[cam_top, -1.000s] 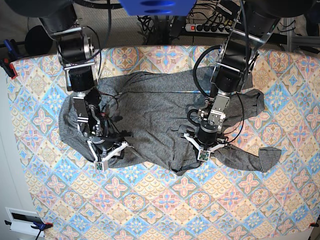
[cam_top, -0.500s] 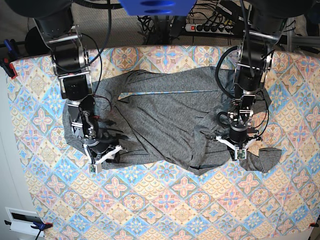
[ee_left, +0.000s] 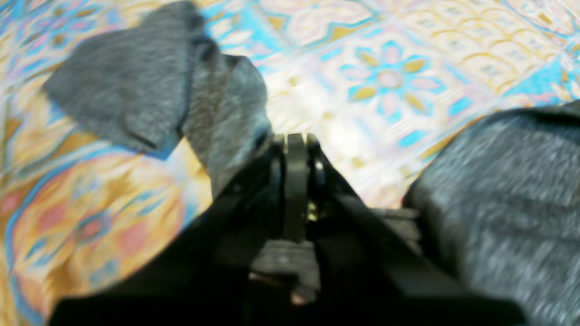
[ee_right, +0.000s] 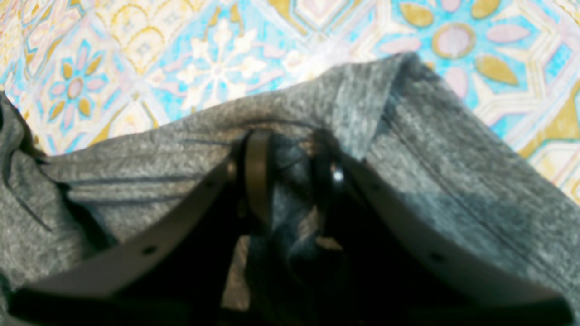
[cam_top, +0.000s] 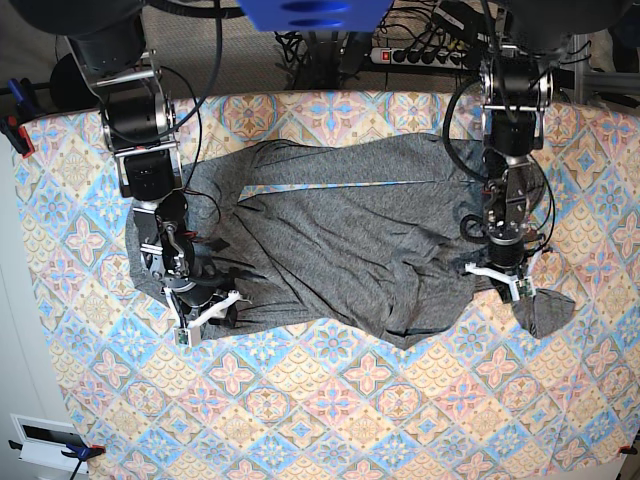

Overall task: Layout the t-shirt on the table in an organized manner, then fold the t-shirt properly
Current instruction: 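Drag the grasped fabric with the left gripper toward the shirt's side edge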

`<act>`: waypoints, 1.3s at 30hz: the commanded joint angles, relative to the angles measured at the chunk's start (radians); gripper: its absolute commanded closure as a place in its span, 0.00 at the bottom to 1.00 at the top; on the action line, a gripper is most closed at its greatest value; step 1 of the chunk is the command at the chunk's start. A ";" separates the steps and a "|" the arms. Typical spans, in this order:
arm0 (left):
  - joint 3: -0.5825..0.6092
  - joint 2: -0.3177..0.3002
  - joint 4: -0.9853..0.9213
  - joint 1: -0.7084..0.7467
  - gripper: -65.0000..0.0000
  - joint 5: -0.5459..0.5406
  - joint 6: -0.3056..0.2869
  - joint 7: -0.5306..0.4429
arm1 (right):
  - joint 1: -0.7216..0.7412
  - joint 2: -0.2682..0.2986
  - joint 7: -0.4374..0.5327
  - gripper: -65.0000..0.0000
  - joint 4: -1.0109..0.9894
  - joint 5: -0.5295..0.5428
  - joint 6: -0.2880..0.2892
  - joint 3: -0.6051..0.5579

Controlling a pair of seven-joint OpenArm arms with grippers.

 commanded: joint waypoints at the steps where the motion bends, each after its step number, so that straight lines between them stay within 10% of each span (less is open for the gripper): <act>1: -0.035 -0.022 0.031 -0.001 1.00 -0.008 0.044 0.072 | -0.004 0.029 -0.084 0.75 -0.021 -0.044 -0.088 0.006; 9: -0.084 -0.024 0.269 0.110 0.91 -0.003 0.042 0.180 | -0.004 0.025 -0.083 0.75 -0.011 -0.044 -0.088 0.004; 22: -0.149 -0.058 0.619 0.182 0.32 -0.137 0.038 0.516 | -0.007 0.023 -0.057 0.75 -0.010 -0.044 -0.088 -0.002; 27: -0.161 -0.058 0.673 0.179 0.36 -0.192 0.038 0.665 | -0.009 0.023 -0.055 0.75 -0.010 -0.044 -0.088 -0.002; 39: -0.163 -0.056 0.668 0.197 0.41 -0.183 0.045 0.674 | -0.012 0.025 -0.055 0.75 -0.008 -0.045 -0.086 -0.003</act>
